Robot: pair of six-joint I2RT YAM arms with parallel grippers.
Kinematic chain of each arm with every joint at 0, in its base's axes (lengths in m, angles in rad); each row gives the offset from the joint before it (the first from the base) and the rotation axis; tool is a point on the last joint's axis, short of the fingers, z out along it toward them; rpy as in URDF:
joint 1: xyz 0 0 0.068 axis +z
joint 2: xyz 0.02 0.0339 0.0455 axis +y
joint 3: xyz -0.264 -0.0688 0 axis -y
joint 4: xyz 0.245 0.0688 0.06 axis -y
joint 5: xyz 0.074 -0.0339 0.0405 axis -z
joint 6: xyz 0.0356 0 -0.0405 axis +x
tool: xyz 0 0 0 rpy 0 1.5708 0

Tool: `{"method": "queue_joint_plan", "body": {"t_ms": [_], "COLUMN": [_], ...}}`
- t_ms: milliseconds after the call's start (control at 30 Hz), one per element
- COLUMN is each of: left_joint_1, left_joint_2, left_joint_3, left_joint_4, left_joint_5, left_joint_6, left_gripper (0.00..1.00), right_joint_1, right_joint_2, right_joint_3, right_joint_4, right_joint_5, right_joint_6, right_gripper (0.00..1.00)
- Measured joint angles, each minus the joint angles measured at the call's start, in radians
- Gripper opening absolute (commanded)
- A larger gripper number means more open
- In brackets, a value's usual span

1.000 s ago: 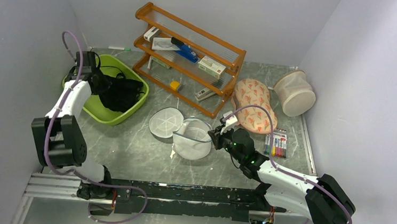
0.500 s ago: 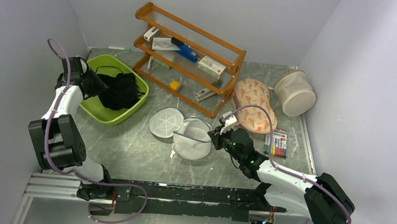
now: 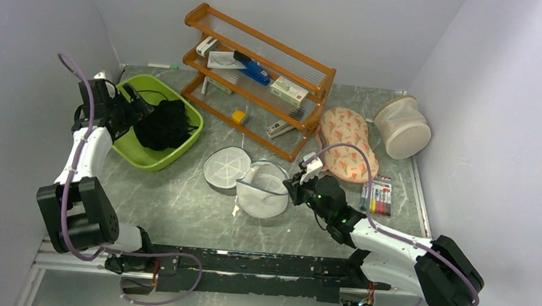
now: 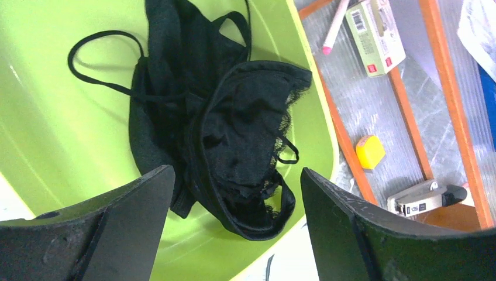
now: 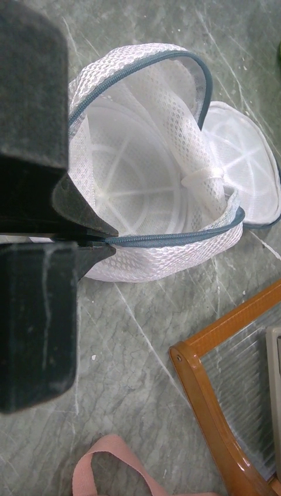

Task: Unzip the laundry bag and remove the bra

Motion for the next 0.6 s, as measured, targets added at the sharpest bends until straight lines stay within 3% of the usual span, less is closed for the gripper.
{"method": "queue_joint_plan", "body": {"t_ms": [200,600], "left_joint_1": [-0.086,-0.472], "left_joint_2": [-0.041,-0.148], "left_joint_3": [-0.009,-0.021], "left_joint_4": [0.020,0.043], "left_joint_5": [0.003,-0.109], "left_joint_6": [0.033,0.147], "left_gripper": [0.90,0.89], "right_joint_1": [0.000,0.000], "right_joint_2": [0.014,-0.011], "right_joint_3": [0.000,0.012], "right_joint_4": [0.002,-0.002], "right_joint_5": [-0.006,-0.006], "right_joint_6": [0.000,-0.006], "right_gripper": [0.00,0.00]}}
